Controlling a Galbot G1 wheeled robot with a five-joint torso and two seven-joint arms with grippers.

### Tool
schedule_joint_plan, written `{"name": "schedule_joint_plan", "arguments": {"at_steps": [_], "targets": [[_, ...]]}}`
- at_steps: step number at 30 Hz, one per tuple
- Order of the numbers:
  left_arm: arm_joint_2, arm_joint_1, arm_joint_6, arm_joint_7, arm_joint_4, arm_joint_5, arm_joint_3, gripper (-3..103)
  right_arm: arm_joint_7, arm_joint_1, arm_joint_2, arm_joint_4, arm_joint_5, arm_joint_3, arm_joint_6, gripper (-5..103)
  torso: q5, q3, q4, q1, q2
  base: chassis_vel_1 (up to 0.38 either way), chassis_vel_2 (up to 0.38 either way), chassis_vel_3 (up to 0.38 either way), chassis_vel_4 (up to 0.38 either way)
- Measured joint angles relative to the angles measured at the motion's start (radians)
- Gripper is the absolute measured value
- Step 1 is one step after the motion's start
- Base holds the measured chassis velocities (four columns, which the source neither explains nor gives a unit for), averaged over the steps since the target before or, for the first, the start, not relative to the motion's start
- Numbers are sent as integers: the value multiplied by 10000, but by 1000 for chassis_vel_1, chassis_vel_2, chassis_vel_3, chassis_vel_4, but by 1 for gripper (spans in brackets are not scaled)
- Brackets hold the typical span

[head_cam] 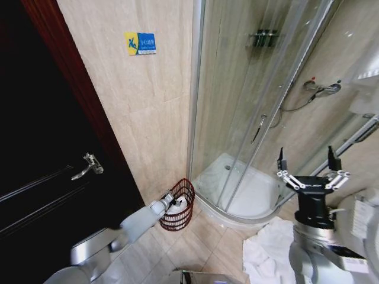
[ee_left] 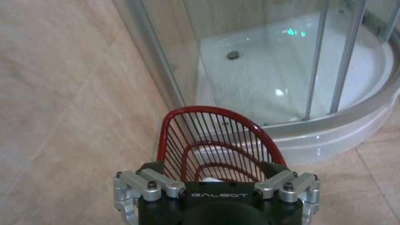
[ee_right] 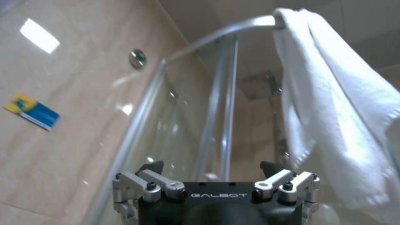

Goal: Discard the used towel into the hamper.

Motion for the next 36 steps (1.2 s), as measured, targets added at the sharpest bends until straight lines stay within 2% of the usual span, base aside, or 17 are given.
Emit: {"name": "schedule_joint_plan", "arguments": {"at_steps": [3, 5, 6, 9, 10, 13, 14, 16, 17, 19, 20, 22, 23, 25, 32, 35, 36], "targets": [[463, 359, 132, 8, -755, -14, -345, 100, 408, -142, 2, 112, -134, 22, -507, 100, 5, 0, 0, 0, 0, 0, 0, 0, 0], [847, 732, 184, 15, -1310, -14, -729, 100, 615, -421, -4, 322, -246, 120, -1272, 100, 1, 0, 0, 0, 0, 0, 0, 0, 0], [847, 732, 184, 15, -1310, -14, -729, 100, 615, -421, -4, 322, -246, 120, -1272, 100, 1, 0, 0, 0, 0, 0, 0, 0, 0], [1358, 1552, 611, 15, -2425, -319, -1754, 100, 836, -700, -184, 681, -265, 276, -2002, 100, -1, 0, -2, 0, 0, 0, 0, 0, 0], [1358, 1552, 611, 15, -2425, -319, -1754, 100, 836, -700, -184, 681, -265, 276, -2002, 100, -1, 0, -2, 0, 0, 0, 0, 0, 0], [1693, 2635, 1801, -174, -4174, -1572, -3276, 100, 916, -867, -299, 752, -240, 331, -2178, 100, 0, 0, 2, 0, 0, 0, 0, 0, 0], [1693, 2635, 1801, -174, -4174, -1572, -3276, 100, 916, -867, -299, 752, -240, 331, -2178, 100, 0, 0, 2, 0, 0, 0, 0, 0, 0], [1715, 3649, 2329, -306, -5545, -2116, -4542, 100, 933, -968, -294, 753, -243, 329, -2182, 100, 2, -1, -5, -1, 1, 0, 0, 0, 0], [1715, 3649, 2329, -306, -5545, -2116, -4542, 100, 933, -968, -294, 753, -243, 329, -2182, 100, 2, -1, -5, -1, 1, 0, 0, 0, 0], [1533, 4730, 2477, -338, -6572, -2046, -5728, 100, 966, -1014, -347, 753, -214, 367, -2209, 100, 3, -1, 0, 0, 1, 0, 0, 0, 0], [1533, 4730, 2477, -338, -6572, -2046, -5728, 100, 966, -1014, -347, 753, -214, 367, -2209, 100, 3, -1, 0, 0, 1, 0, 0, 0, 0], [1211, 5791, 2539, -452, -7547, -1910, -6873, 100, 1044, -1012, -508, 753, -69, 596, -2314, 100, 2, -1, 3, -1, 1, 0, 0, 0, 0], [1211, 5791, 2539, -452, -7547, -1910, -6873, 100, 1044, -1012, -508, 753, -69, 596, -2314, 100, 2, -1, 3, -1, 1, 0, 0, 0, 0], [764, 6638, 2421, -591, -8310, -1385, -7808, 100, 1078, -1002, -644, 753, 186, 861, -2525, 100, 1, -1, 2, -1, 1, 0, 0, 0, 0], [-135, 7894, 2211, -539, -9730, -933, -9419, 99, 1077, -945, -781, 749, 583, 977, -2815, 100, 4, 0, -3, -1, 1, 0, 0, 0, 0], [-1035, 8652, 1896, -228, -10584, -355, -10832, 98, 1181, -818, -793, 744, 688, 925, -2905, 100, 5, 0, -1, -1, 1, 0, 0, 0, 0], [-1035, 8652, 1896, -228, -10584, -355, -10832, 98, 1181, -818, -793, 744, 688, 925, -2905, 100, 5, 0, -1, -1, 1, 0, 0, 0, 0]]}}
